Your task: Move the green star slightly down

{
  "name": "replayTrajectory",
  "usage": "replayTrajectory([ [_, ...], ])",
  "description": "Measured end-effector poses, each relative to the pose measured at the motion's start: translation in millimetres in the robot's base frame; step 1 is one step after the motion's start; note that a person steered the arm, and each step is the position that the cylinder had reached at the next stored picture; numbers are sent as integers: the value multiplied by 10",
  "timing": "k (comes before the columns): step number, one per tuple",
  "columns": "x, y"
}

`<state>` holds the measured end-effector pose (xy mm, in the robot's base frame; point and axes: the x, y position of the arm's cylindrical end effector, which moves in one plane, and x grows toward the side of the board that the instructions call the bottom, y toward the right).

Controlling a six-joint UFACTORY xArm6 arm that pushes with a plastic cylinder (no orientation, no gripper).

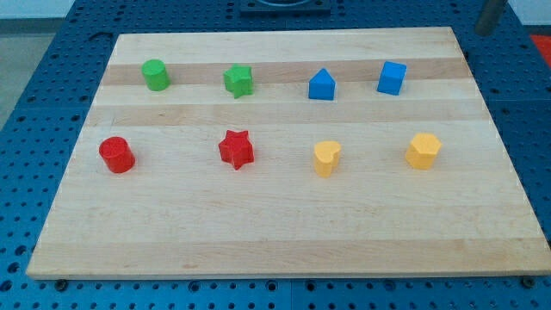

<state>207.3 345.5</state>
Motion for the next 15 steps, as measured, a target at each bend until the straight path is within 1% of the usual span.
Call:
replayTrajectory([
  [1,470,-171],
  [2,556,-821],
  [3,414,-1296],
  [4,281,-1937],
  [5,415,-2591],
  [6,632,-2927],
  [8,672,-3954],
  [9,1111,-4376],
  [10,1425,-4533],
  [11,1281,-4541],
  [12,1416,-4541],
  [14,1505,-4542],
  [15,1903,-4732],
])
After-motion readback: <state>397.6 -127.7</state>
